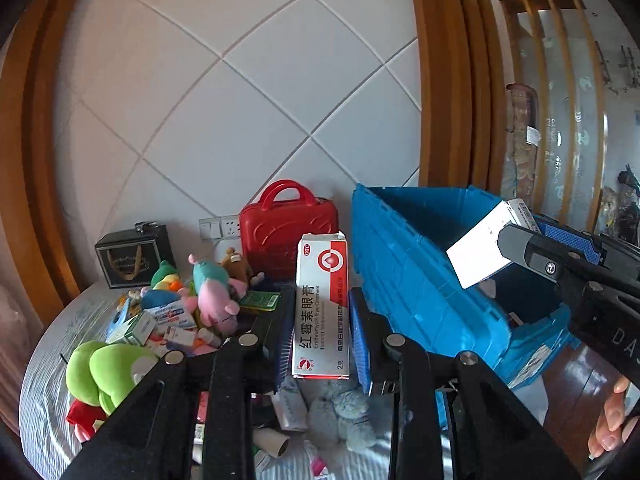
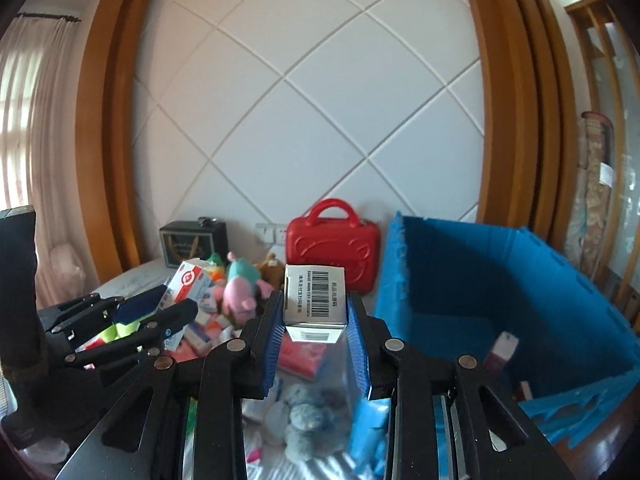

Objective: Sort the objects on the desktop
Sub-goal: 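Carry both boxes over the blue crate and open both tools to drop them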

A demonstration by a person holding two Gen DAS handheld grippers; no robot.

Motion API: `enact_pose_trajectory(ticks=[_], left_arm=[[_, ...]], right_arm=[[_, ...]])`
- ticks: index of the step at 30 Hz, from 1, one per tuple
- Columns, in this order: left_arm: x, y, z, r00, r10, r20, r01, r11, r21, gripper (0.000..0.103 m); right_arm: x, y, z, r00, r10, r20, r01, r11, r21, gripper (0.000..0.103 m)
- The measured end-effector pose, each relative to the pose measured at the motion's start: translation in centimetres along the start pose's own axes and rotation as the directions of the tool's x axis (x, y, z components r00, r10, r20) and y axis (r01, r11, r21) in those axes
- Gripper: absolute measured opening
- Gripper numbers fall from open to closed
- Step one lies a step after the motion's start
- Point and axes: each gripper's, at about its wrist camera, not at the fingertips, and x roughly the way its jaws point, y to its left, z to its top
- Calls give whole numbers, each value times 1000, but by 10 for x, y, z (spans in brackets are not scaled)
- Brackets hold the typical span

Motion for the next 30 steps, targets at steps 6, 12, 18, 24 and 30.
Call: enact_pose_trajectory(ticks=[6,12,18,24,30], left_arm=[[27,-91,33,996,-91,25,90,995,50,26],[75,-203,53,991,-126,-43,129,989,77,26],[125,-283,54,974,-142,-177,156,985,70,26],[149,-318,45,960,-130,-247,147,988,55,26],[157,-323,43,959,-99,-267,111,993,32,26]], right_arm=[[-19,-87,15,988,-146,57,143,989,49,30],[-12,-191,7,973,-230,6,229,972,57,30],[7,-275,-17,965,-236,-112,241,970,30,30],[25,-321,-43,965,-186,-186,198,979,51,30],[34,-345,-55,966,-139,-217,160,983,85,30]])
